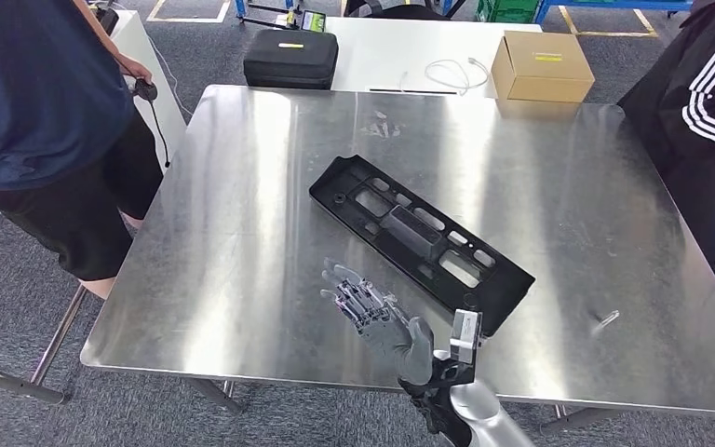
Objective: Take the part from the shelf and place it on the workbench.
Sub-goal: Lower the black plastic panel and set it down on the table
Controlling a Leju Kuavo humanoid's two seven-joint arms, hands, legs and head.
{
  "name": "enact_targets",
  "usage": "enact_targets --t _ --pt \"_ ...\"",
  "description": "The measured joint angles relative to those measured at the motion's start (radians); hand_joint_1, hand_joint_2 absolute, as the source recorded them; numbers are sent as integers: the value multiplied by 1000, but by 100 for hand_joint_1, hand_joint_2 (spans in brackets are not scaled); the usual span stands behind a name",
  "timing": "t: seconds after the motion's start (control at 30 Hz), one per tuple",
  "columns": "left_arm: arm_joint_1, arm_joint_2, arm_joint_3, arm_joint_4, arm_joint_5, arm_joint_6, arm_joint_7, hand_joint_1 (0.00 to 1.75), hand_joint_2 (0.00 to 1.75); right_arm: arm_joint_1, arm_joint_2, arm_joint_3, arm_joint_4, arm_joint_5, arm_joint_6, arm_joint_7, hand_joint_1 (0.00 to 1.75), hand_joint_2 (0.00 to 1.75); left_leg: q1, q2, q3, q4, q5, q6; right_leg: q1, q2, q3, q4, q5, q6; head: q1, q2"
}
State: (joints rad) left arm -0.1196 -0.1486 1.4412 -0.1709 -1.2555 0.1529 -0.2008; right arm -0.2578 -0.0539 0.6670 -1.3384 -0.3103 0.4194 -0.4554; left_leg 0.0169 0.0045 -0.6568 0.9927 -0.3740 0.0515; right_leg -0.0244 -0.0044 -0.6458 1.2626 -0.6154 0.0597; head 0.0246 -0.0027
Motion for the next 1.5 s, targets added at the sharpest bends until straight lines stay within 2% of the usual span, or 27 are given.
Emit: enact_targets --t 0.03,0.1,0.13,0.2,0.27,0.33,0.4,0.47,0.5,0.53,0.6,0.67,0.7,0.8,0.87,0.93,0.97,1.03,1.1,1.17,1.2,1.23,1.3,1.33,1.4,1.47,1.5 --pt "0 -1 0 0 0 0 0 0 0 2 0 3 2 5 -3 -2 0 0 4 0 -9 1 7 -6 -4 0 29 -32 10 13 0 0" --pt "0 -1 0 -1 0 -1 0 0 0 0 3 6 4 9 -8 -3 0 0 12 -1 -28 5 22 -23 -15 -1 128 -179 43 40 1 0" --pt "0 -1 0 -2 0 -1 0 0 0 -1 6 6 4 11 -10 -4 0 0 15 -2 -34 7 29 -32 -14 3 163 -234 58 44 2 0" --pt "0 -1 0 -4 0 0 -2 0 0 -2 11 7 6 22 -21 -6 0 0 14 -4 -38 9 44 -49 -9 10 182 -276 69 30 4 0" --pt "1 -2 0 -5 0 1 -4 0 0 -2 16 7 8 35 -31 -8 0 0 17 -7 -38 3 56 -61 -9 13 164 -267 80 3 1 0" --pt "3 -1 0 -5 0 1 -5 0 0 -2 22 7 9 41 -35 -9 0 0 23 -6 -51 30 10 -67 -12 9 149 -265 97 -25 -5 0" --pt "4 0 0 -6 0 1 -5 0 0 -1 28 8 10 43 -37 -10 0 0 23 -6 -84 142 -104 -68 -8 5 128 -265 119 -47 -11 0" --pt "4 0 0 -6 0 1 -5 0 0 0 29 8 13 44 -38 -10 0 0 22 -8 -108 278 -183 -69 1 3 102 -263 142 -54 -14 0" --pt "4 0 0 -6 0 1 -5 0 0 0 29 8 14 45 -38 -10 0 0 22 -8 -101 310 -188 -68 4 2 89 -261 152 -53 -15 0" --pt "4 0 0 -6 0 2 -5 0 0 1 29 8 15 47 -39 -10 0 0 22 -8 -77 307 -176 -66 7 2 76 -260 161 -51 -15 0" --pt "3 1 0 -6 0 4 -5 0 0 2 29 8 16 53 -41 -12 0 0 22 -8 28 197 -145 -57 9 3 55 -255 176 -44 -15 0" --pt "0 3 0 -6 0 5 -6 0 0 3 29 7 16 60 -44 -13 0 0 17 -10 127 68 -147 -49 13 2 42 -250 187 -33 -14 0" --pt "-1 4 0 -6 0 6 -6 0 0 4 29 6 16 63 -45 -13 0 0 12 -11 149 35 -153 -45 14 1 40 -249 193 -26 -14 0" --pt "-1 4 0 -6 0 9 -4 0 0 9 29 5 16 69 -53 -14 0 0 3 -7 139 17 -136 -23 11 0 32 -247 203 -3 -12 0" --pt "-1 4 0 -7 0 12 -2 0 0 14 27 2 17 78 -63 -12 0 0 4 -1 118 8 -109 -5 10 2 5 -195 151 -9 -6 0" --pt "-2 5 0 -7 1 13 1 0 0 20 25 -3 23 93 -80 -10 0 0 1 2 88 8 -83 3 9 3 -32 -78 64 -21 0 0" --pt "-2 4 0 -7 1 13 2 0 0 23 25 -6 30 101 -90 -8 0 0 -1 3 71 9 -71 3 9 3 -41 -19 37 -20 1 0" --pt "-1 4 0 -7 3 13 3 0 0 31 25 -16 59 126 -114 -6 0 0 -2 5 36 10 -44 2 9 3 -21 26 41 -2 1 0" --pt "-1 3 0 -7 5 13 3 0 0 36 25 -28 103 158 -139 -7 0 0 -2 5 7 12 -20 -4 8 3 64 -62 83 16 2 0" --pt "-1 2 0 -7 8 13 3 0 0 40 29 -44 154 195 -164 -9 0 0 -4 4 -10 12 3 -14 14 4 173 -215 81 8 0 0" --pt "0 1 0 -7 10 14 3 0 0 44 33 -53 184 217 -179 -11 0 0 -6 4 -14 10 14 -20 17 4 204 -268 71 -1 -1 0" --pt "0 1 1 -7 11 14 3 0 0 48 37 -63 217 240 -191 -12 0 0 -6 4 -15 6 26 -26 22 4 216 -296 63 -11 -3 0" --pt "3 0 2 -7 12 15 3 0 0 59 44 -81 281 279 -209 -18 0 0 -3 3 -19 1 37 -38 20 3 202 -300 77 -28 -3 0" --pt "5 0 3 -7 13 15 3 0 0 64 48 -88 306 290 -212 -22 0 0 -1 2 -26 13 17 -43 16 1 192 -299 88 -40 -4 0" --pt "7 0 6 -7 14 15 3 0 0 69 57 -99 345 301 -215 -22 0 0 3 -2 -53 96 -80 -50 10 -1 169 -300 113 -59 -8 0" --pt "8 -1 9 -7 16 15 5 0 0 72 65 -110 382 317 -222 -3 0 0 4 -5 -78 225 -171 -56 13 -2 145 -298 136 -65 -11 0" --pt "8 -1 10 -7 17 16 6 0 0 73 68 -116 407 334 -231 10 0 0 4 -6 -80 272 -182 -59 14 -3 132 -296 147 -63 -11 0"
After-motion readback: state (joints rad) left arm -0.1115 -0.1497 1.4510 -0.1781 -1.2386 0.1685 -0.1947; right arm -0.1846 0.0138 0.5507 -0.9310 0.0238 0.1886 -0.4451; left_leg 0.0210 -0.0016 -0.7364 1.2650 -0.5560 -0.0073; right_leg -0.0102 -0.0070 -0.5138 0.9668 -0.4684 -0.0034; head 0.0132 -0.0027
